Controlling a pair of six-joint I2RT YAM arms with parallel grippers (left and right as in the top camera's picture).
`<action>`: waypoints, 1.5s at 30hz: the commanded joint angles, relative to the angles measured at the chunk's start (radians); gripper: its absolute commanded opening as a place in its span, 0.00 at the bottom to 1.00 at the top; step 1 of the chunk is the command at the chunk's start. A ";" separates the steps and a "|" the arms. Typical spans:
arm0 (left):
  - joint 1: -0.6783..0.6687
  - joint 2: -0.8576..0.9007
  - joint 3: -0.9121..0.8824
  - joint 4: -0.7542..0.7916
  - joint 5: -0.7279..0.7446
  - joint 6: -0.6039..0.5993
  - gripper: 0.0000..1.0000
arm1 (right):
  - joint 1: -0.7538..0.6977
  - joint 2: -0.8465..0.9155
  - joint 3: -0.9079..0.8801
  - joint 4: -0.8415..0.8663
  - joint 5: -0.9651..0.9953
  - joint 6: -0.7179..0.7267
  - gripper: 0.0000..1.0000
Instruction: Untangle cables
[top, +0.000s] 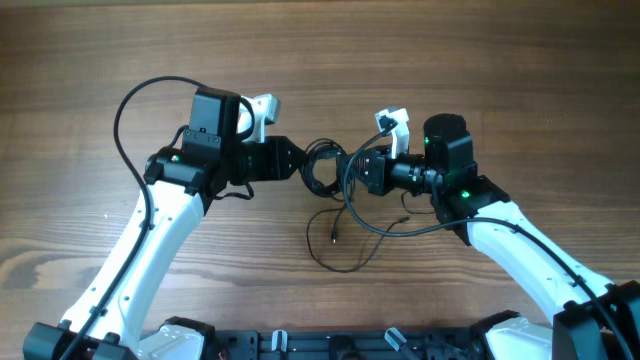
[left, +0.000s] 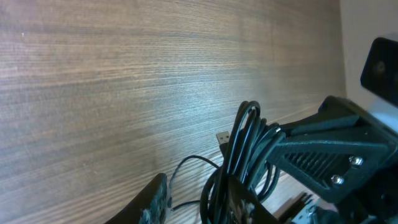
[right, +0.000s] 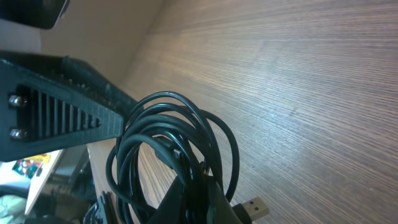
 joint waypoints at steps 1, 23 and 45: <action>0.000 0.003 0.006 0.004 0.011 0.161 0.31 | 0.002 0.005 0.011 0.010 -0.096 -0.071 0.04; -0.156 0.015 0.006 0.197 -0.013 -0.672 0.04 | 0.002 0.005 0.011 0.009 0.170 0.187 0.05; -0.284 0.067 0.006 0.288 -0.426 -0.646 0.28 | 0.002 0.005 0.011 0.009 0.068 0.159 0.04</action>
